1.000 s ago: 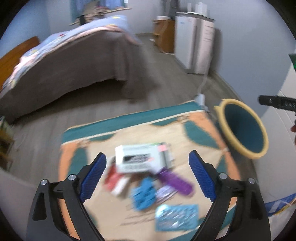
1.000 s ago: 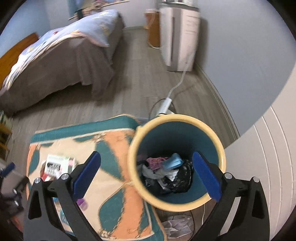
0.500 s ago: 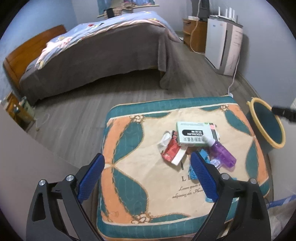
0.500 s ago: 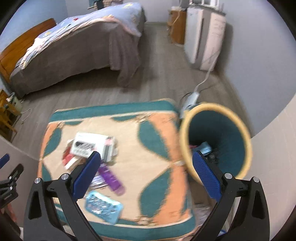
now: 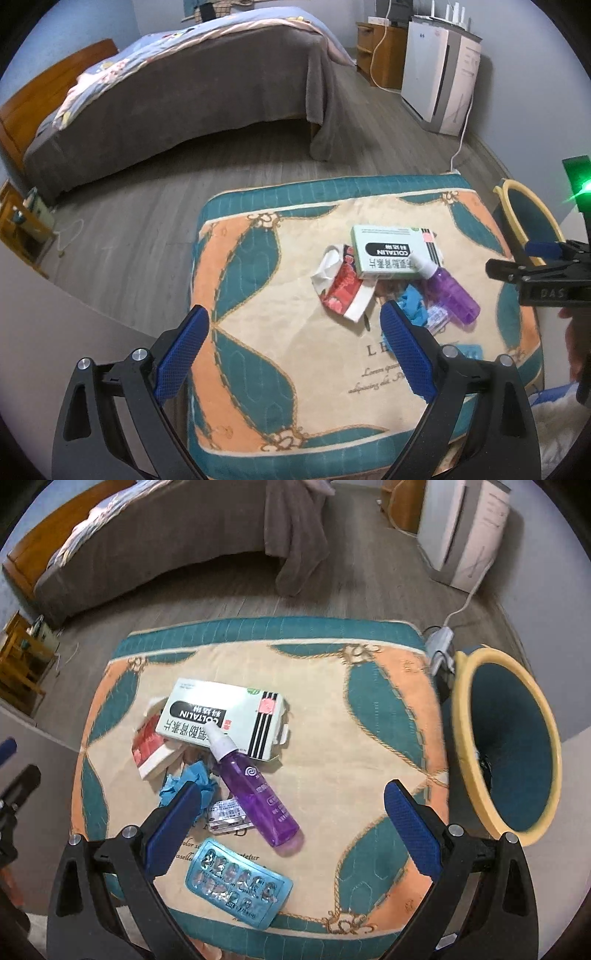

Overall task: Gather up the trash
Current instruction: 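Move both tools back over the cushion toward the purple spray bottle, then grasp the purple spray bottle with the right tool while the left tool grasps blue gloves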

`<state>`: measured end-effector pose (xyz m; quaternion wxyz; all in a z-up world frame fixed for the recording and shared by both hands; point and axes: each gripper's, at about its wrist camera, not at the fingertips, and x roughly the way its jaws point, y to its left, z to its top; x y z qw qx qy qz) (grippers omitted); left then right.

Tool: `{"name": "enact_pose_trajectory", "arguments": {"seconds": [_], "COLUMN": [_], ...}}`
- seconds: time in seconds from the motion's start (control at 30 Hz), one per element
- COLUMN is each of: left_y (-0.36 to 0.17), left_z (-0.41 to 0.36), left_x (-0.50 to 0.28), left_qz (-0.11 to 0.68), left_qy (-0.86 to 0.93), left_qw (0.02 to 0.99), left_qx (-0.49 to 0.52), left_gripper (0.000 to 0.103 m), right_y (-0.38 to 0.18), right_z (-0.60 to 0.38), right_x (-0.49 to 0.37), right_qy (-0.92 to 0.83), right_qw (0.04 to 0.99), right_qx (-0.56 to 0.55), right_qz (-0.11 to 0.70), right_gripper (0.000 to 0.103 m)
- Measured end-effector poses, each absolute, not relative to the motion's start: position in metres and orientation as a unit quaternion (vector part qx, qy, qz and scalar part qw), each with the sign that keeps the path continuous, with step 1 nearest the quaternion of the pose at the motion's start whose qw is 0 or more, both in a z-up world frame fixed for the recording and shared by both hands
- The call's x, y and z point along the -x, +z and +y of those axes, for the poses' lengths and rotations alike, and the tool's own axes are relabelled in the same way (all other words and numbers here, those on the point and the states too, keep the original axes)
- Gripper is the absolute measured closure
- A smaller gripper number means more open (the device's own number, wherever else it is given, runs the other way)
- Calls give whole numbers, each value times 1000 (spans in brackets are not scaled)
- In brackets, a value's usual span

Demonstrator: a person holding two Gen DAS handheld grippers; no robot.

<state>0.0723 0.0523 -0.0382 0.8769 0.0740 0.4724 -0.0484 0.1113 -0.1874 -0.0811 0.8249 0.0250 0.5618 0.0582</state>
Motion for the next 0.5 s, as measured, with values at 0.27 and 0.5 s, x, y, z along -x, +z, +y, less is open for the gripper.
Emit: {"name": "enact_pose_trajectory", "arguments": {"seconds": [0.27,0.5], "left_y": [-53,-70], "left_z": [67,67], "left_x": [-86,-96], "left_qz": [492,510], "left_qy": [-47,-45], "left_qw": [868,858], "left_qx": [-57,-47], "left_gripper": [10,10], "right_y": [-117,-137], "right_z": [-177,-162], "right_x": [-123,-122], "right_qy": [71,108], "right_qw": [805,790], "right_qx": [9,19], "right_qz": [588,603], "right_gripper": [7,22]}}
